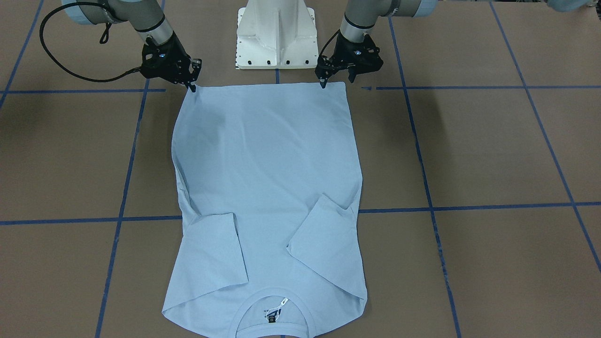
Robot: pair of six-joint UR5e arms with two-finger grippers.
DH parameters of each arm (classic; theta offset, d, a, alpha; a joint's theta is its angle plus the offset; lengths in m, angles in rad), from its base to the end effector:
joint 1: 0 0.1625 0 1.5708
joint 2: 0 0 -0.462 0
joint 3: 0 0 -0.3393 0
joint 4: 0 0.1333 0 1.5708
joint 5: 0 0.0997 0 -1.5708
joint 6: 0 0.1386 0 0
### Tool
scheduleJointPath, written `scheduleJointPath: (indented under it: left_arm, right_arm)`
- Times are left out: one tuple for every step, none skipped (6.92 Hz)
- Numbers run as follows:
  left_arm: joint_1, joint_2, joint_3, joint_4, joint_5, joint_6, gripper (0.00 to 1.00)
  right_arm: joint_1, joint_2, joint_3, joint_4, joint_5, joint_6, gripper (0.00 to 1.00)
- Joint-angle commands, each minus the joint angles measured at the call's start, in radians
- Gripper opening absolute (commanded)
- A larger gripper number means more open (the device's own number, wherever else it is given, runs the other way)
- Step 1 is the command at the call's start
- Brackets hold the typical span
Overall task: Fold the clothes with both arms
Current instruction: 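Grasp both hem corners with the left and right grippers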
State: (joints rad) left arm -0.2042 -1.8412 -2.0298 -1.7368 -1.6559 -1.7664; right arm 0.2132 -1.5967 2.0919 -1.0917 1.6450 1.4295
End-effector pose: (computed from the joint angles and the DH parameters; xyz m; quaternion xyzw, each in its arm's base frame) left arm 0.5105 -0.2298 0.3901 -0.0365 0.4327 -0.1608 0.8863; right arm -0.4206 -0.2169 0.4583 0.0502 -0.4662 0.0144 0.8831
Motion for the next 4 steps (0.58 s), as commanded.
scheduleJointPath:
  left_arm:
    - [0.02,-0.003,0.083,0.0,0.025,-0.013,0.96]
    - [0.022,-0.001,0.08,0.002,0.025,-0.015,0.95]
    - [0.022,0.0,0.071,0.003,0.024,-0.013,0.94]
    - [0.022,0.003,0.066,0.005,0.024,-0.015,0.93]
  right_arm:
    - [0.0,0.001,0.005,-0.001,-0.001,-0.001,0.0]
    - [0.0,0.001,0.005,-0.001,-0.001,0.0,0.0]
    - [0.003,0.001,0.005,0.001,-0.001,0.0,0.0]
    - [0.006,0.001,0.005,-0.001,-0.001,0.0,0.0]
